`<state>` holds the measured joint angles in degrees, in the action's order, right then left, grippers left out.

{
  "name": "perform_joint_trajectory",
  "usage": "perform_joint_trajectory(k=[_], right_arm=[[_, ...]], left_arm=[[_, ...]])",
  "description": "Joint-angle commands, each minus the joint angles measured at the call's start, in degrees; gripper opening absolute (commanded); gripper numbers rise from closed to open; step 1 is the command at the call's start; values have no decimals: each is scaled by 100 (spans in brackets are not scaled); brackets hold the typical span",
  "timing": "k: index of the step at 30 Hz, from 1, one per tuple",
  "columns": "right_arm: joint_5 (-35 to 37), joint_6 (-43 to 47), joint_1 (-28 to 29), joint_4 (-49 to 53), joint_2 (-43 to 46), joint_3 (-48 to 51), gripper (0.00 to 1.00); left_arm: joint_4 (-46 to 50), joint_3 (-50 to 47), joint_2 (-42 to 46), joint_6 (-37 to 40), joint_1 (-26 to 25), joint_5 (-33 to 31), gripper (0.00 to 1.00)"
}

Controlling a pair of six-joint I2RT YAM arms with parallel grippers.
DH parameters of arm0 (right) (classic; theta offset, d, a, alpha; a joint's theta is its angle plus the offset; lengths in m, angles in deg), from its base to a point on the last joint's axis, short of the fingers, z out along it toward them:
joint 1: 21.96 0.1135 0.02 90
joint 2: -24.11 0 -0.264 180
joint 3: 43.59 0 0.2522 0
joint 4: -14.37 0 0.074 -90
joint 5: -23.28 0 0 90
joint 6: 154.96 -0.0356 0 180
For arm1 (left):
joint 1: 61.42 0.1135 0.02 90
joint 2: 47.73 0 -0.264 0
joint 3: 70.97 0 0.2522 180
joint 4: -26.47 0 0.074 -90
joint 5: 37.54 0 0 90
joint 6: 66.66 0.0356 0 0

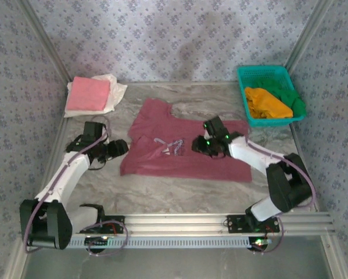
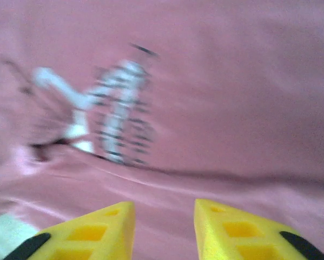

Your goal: Fold and stack the t-shirts

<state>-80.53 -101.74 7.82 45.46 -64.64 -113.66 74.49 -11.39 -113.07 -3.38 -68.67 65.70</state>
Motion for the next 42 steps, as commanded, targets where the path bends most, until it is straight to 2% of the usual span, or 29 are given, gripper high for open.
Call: perform_joint_trajectory(k=[1, 4, 6, 9, 14, 17, 22, 31, 34, 36, 38, 42], right_arm=[[-867, 904, 272, 213, -820, -1237, 41], [-1336, 1697, 579, 423, -1736, -2385, 45], [-1548, 2236, 700, 949, -2455, -3255, 46], [-1538, 2480, 740, 1654, -3226, -4261, 47], [-1071, 2137, 760, 2078, -3670, -4725, 54], [-928, 2324, 822, 2465, -3824, -4886, 58], [-949, 2640, 892, 2912, -4094, -5112, 57], [-1384, 2816, 1030, 3005, -4211, -5195, 42], [-1484, 2871, 1091, 2991, -4105, -5134, 16], [-1476, 2826, 1107, 2850, -3943, -4984, 6], [-1463, 2807, 1124, 2604, -3673, -4676, 4], [-1505, 2957, 1292, 1564, -2924, -3461, 0]], left_arm=[[-354, 80, -252, -32, -34, 28, 69], [-727, 49, -390, -72, -41, 55, 66], [-911, 7, -417, -48, -42, 102, 65], [-878, -4, -500, 76, -44, 141, 65], [-807, -212, -488, 210, -40, 42, 66], [-854, -279, -555, 254, -40, 55, 66], [-951, -258, -828, 290, -43, 100, 66], [-1047, -243, -976, 226, -45, 181, 66], [-992, -197, -977, 229, -40, 169, 66], [-983, -188, -960, 220, -40, 166, 66], [-970, -180, -954, 211, -48, 142, 66], [-934, -209, -884, 202, -41, 58, 66]])
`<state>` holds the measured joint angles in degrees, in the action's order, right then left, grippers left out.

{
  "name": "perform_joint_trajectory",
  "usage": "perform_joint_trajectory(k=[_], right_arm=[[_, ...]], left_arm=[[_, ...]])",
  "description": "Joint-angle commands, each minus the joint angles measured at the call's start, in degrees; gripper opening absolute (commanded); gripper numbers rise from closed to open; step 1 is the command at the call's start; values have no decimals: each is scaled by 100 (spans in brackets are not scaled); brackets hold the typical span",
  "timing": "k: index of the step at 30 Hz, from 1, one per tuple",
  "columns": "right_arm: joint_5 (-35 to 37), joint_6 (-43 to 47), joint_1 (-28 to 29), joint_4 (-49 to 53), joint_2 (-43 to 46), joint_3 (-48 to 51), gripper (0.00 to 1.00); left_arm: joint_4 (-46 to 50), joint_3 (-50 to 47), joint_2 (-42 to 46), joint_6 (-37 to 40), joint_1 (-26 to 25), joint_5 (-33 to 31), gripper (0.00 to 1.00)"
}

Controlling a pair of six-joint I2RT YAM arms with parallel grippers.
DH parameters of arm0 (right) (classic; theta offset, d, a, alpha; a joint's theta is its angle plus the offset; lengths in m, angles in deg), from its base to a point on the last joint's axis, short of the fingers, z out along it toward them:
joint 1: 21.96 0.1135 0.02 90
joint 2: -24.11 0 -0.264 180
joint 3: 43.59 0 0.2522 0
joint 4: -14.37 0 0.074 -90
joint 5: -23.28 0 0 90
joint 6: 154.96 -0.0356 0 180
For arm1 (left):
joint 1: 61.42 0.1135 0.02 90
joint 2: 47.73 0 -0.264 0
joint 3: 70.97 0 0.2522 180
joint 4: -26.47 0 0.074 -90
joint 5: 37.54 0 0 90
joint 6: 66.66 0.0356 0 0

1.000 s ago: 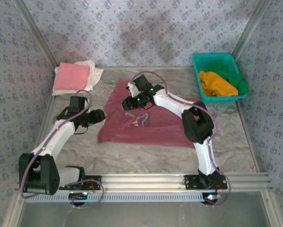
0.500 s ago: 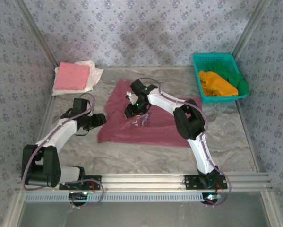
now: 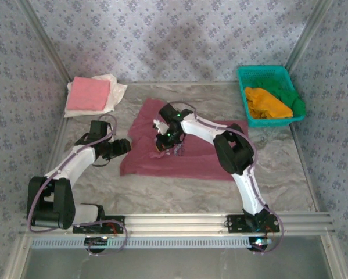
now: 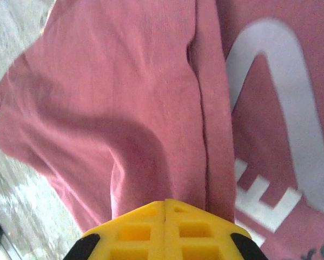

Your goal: Fold and stack the t-shirts

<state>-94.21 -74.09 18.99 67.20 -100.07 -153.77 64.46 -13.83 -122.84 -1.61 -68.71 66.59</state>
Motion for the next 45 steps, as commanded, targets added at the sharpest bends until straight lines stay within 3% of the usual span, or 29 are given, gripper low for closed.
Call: perform_joint_trajectory(k=[1, 7, 11, 18, 24, 30, 36, 39, 41, 45], right_arm=[[-43, 277, 260, -855, 825, 907, 0], [1006, 582, 816, -1993, 1630, 2621, 0], [1223, 649, 933, -2007, 1410, 2639, 0], [1178, 458, 916, -2474, 1551, 2748, 22], [892, -77, 519, -3971, 2921, 4013, 34], [694, -513, -198, -4765, 4209, 4955, 35], [410, -752, -570, -5035, 4490, 5329, 36], [311, -843, -682, -5140, 4503, 5427, 36], [340, -862, -725, -5138, 4525, 5465, 36], [277, -924, -844, -5183, 4577, 5537, 36]], left_arm=[[77, 26, 115, 30, -36, -35, 66], [-20, 56, 7, 201, -54, 92, 67], [-156, 338, -323, 526, -259, 486, 68], [471, 1638, -1347, 1417, -1029, 374, 70], [989, 2595, -2334, 2227, -1350, 445, 73], [1365, 3034, -3032, 2908, -1960, -39, 72], [1143, 2977, -3279, 3140, -2138, -196, 71], [1136, 3078, -3435, 3253, -2268, -401, 65], [1169, 3162, -3568, 3252, -2315, -442, 52], [1187, 3190, -3598, 3212, -2353, -756, 51]])
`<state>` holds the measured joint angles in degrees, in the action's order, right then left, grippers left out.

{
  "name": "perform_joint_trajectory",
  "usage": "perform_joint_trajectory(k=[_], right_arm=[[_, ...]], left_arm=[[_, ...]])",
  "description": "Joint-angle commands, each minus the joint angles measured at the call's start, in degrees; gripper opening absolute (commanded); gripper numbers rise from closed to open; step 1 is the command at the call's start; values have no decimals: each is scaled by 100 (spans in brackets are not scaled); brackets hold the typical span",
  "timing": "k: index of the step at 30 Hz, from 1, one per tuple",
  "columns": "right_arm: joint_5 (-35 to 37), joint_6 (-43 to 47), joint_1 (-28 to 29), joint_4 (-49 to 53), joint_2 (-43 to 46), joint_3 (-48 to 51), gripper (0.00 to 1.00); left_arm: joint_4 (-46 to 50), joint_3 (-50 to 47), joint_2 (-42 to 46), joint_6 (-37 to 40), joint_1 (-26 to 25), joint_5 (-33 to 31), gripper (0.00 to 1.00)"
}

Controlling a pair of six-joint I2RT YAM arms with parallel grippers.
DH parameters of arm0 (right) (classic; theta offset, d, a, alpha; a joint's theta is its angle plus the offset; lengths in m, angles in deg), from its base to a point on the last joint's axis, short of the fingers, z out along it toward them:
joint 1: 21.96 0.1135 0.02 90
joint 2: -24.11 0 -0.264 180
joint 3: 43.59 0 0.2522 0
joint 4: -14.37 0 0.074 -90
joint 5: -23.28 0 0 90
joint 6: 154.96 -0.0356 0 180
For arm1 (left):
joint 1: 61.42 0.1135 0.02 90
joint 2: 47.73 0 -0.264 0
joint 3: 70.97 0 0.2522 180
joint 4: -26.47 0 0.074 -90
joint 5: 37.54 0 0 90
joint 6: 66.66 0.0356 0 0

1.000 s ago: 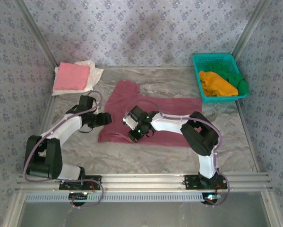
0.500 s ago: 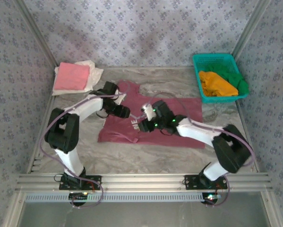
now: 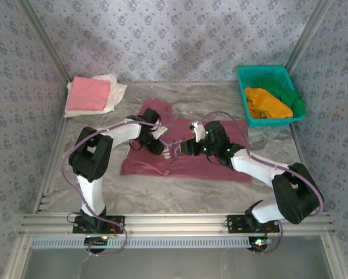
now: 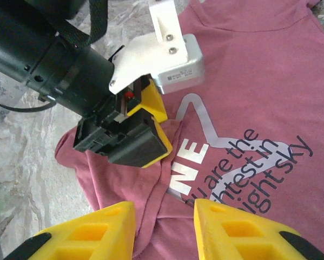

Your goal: Fold and stack the t-shirts

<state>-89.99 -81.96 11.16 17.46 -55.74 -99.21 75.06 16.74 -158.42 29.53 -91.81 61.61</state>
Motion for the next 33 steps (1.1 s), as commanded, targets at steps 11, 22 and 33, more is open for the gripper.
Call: perform_joint_trajectory(k=[11, 22, 33], right_arm=[[-162, -176, -235, -172, 136, 93, 36], [-170, -190, -297, -179, 120, 117, 37], [-13, -287, -384, -276, 138, 213, 36]], left_arm=[[179, 256, 225, 185, -54, -357, 0], [265, 357, 772, 23, -46, -489, 0], [-449, 609, 534, -110, 196, -514, 0]])
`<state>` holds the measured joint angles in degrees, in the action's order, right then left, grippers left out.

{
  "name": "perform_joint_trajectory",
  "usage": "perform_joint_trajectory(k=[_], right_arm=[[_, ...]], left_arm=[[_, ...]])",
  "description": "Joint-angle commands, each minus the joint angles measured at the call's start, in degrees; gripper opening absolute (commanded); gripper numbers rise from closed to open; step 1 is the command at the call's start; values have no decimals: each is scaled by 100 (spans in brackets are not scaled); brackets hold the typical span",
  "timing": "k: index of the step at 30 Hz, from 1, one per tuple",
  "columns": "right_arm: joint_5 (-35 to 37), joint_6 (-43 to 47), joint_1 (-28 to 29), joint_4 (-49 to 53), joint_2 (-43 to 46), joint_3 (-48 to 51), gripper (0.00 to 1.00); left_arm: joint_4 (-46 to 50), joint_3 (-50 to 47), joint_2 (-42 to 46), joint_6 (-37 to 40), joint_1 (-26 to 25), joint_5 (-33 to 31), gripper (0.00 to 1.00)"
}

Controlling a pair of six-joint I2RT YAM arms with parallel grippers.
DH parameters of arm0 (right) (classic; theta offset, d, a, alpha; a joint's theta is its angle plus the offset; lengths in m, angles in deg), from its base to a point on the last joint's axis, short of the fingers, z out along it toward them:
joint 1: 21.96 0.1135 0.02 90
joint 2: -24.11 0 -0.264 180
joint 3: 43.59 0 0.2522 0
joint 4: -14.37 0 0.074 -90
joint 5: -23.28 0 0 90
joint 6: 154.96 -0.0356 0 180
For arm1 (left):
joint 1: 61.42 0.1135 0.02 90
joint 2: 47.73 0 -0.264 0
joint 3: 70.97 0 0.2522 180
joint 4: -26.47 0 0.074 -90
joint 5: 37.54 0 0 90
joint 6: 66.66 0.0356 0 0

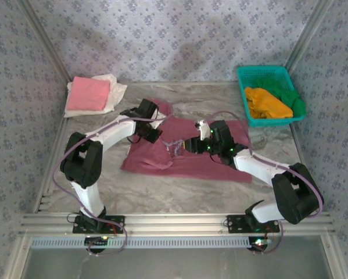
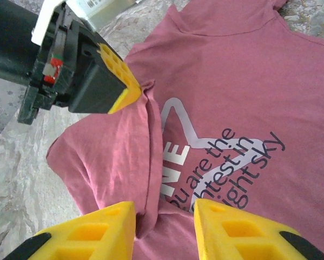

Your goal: Fold and stack the t-shirts

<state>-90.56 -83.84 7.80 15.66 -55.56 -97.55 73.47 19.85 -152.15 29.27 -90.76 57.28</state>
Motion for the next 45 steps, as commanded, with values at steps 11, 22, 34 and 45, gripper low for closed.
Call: perform_joint_trajectory(k=[11, 22, 34, 45], right_arm=[[63, -90, -123, -85, 121, 61, 36], [32, -66, -154, -30, 104, 4, 36], [85, -63, -168, -37, 54, 15, 37], [212, -119, -206, -106, -143, -27, 39]], left_arm=[[-656, 830, -745, -208, 432, -19, 0], [-1349, 422, -513, -517, 752, -245, 0], [-1294, 506, -610, -593, 851, -311, 0], [-1365, 394, -726, -533, 895, -370, 0]])
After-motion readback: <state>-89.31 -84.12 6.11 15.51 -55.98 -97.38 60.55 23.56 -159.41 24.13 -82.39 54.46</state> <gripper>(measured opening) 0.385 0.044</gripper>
